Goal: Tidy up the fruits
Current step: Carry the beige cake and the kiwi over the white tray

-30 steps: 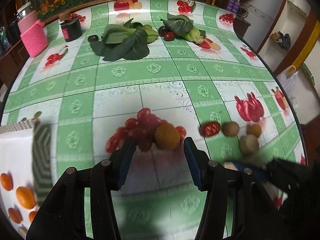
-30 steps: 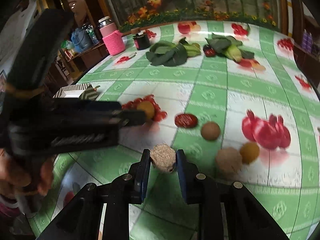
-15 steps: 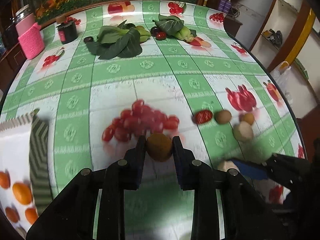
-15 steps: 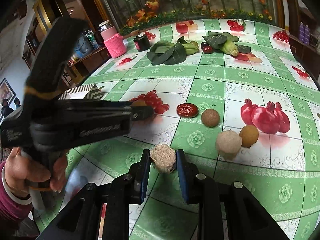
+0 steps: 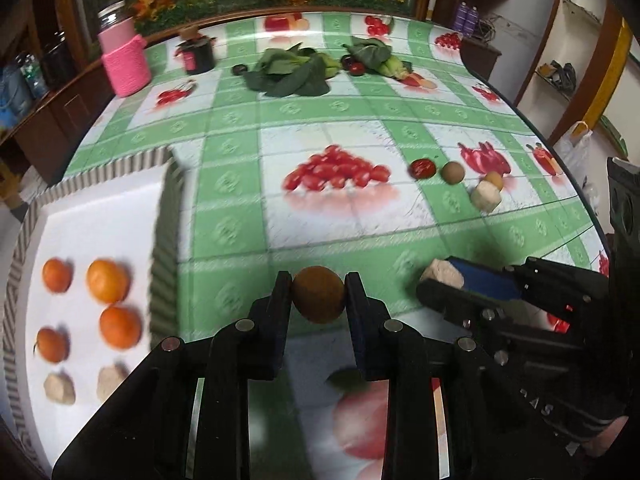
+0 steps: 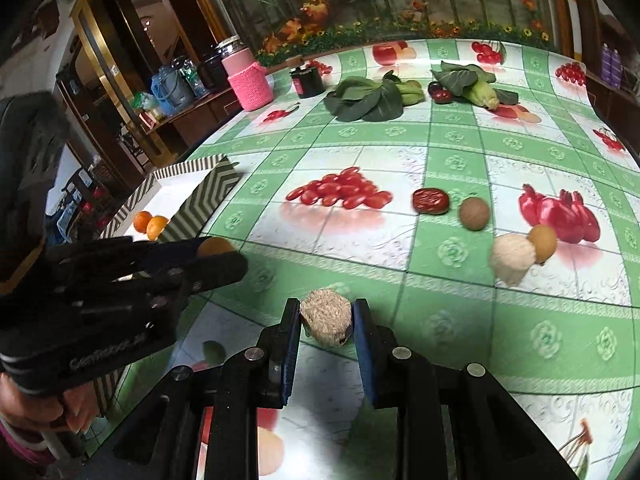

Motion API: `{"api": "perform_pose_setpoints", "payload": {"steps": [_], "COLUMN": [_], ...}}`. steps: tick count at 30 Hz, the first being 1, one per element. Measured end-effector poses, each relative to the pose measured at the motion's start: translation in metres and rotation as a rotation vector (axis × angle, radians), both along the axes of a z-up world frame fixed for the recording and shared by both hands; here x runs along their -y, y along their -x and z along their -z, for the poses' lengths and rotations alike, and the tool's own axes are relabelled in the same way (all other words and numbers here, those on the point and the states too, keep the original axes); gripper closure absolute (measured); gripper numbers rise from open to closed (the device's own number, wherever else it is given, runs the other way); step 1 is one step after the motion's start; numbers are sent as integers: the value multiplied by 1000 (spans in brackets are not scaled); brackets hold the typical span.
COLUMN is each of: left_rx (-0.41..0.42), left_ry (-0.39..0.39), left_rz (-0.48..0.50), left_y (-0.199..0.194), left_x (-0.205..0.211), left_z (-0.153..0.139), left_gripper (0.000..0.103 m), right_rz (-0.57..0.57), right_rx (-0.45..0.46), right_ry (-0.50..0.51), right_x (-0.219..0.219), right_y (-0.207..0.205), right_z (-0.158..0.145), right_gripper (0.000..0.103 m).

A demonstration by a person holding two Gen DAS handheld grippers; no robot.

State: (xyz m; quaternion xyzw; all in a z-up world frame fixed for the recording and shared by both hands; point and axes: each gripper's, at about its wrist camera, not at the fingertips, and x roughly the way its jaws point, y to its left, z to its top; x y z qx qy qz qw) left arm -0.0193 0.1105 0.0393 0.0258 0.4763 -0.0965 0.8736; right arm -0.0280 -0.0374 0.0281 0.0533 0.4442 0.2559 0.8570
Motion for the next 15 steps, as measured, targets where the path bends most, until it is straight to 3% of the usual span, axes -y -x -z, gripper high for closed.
{"api": "perform_pose_setpoints", "payload": {"steps": [15], "left_rx": [30], "left_ry": [-17], "left_rz": [-107], "left_y": [32], "left_x": [-55], "left_z": [1], "left_gripper": [77], "right_rz": [-54], "right_rx": [6], "right_ry": [10], "right_x": [-41], "right_y": [18], "right_z": [-3], "right_gripper": [78]}}
